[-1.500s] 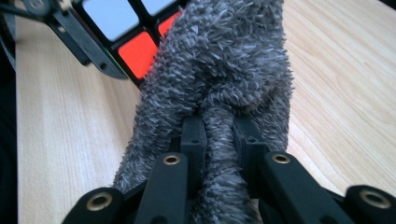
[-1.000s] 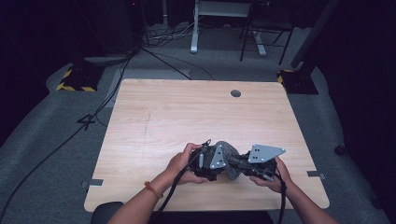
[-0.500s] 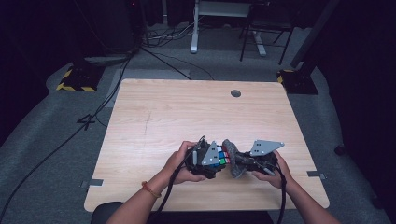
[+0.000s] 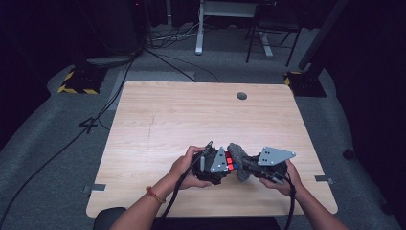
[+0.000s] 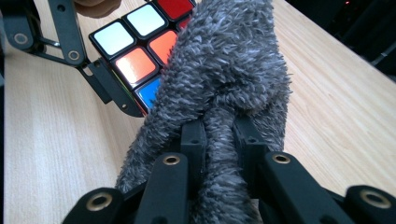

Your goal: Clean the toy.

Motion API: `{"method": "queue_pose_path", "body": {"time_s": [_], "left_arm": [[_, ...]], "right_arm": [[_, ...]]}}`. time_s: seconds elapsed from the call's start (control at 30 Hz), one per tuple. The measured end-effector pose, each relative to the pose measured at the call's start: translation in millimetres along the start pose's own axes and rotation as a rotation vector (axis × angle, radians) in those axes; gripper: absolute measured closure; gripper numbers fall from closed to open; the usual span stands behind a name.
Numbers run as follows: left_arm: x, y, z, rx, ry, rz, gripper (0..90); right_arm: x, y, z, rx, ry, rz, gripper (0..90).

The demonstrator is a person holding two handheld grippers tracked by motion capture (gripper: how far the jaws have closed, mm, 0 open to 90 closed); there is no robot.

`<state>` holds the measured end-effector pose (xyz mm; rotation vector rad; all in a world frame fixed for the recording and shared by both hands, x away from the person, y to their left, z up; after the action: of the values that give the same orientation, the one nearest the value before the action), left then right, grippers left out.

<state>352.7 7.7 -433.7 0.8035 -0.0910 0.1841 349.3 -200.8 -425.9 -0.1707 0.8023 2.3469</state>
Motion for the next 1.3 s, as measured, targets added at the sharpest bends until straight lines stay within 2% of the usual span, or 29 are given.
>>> {"method": "queue_pose_path", "body": {"time_s": [0.23,0.37,0.5,0.6,0.7,0.77,0.83,0.97,1.13,1.23,1.3], "left_arm": [[1.5,0.8,-2.0,0.014,0.001,0.003,33.4],[0.7,-2.8,-2.1,0.035,0.000,-0.007,33.4],[-0.2,-10.6,-1.2,0.063,-0.002,-0.012,33.3],[-2.3,-16.5,0.6,0.075,-0.015,-0.013,33.3],[-3.7,-20.2,0.5,0.083,-0.019,-0.013,33.3],[-3.0,-18.6,-0.6,0.077,-0.010,-0.009,33.4],[-1.6,-14.7,-0.9,0.069,-0.014,-0.001,33.4],[0.5,-8.0,-2.1,0.046,0.004,0.009,33.5],[1.1,2.0,-1.2,-0.011,0.009,0.006,33.5],[0.9,4.9,0.3,-0.038,0.008,-0.002,33.5],[0.5,4.1,0.0,-0.045,0.008,-0.014,33.5]], "right_arm": [[-1.1,4.1,4.1,-0.002,0.032,-0.035,77.2],[-3.3,7.8,3.4,-0.016,0.007,-0.005,77.3],[5.1,8.9,10.3,-0.023,0.040,-0.003,77.3],[11.4,9.5,15.6,-0.041,0.043,0.035,77.2],[22.0,6.7,21.3,-0.036,0.075,0.036,76.9],[23.0,5.4,21.7,-0.033,0.093,0.028,76.9],[18.5,5.1,19.3,-0.037,0.062,0.029,77.1],[3.2,3.2,8.0,-0.016,0.018,-0.003,77.2],[-10.9,-2.2,-10.5,0.025,-0.041,-0.017,77.2],[-16.7,-4.3,-16.5,0.015,-0.116,0.027,77.3],[-17.9,-3.5,-15.8,-0.024,-0.152,0.076,77.3]]}}
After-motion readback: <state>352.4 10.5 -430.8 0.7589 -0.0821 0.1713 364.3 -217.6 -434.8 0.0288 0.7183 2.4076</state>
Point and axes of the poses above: each handheld gripper's, and its own axes: y roughly backward along the jaws, z roughly out of its top, x roughly to its left, the point moved 2 cm from there along -y, roughly forward along the jaws, and after that the axes turned 11 degrees about -z, right-handed, at the moved point
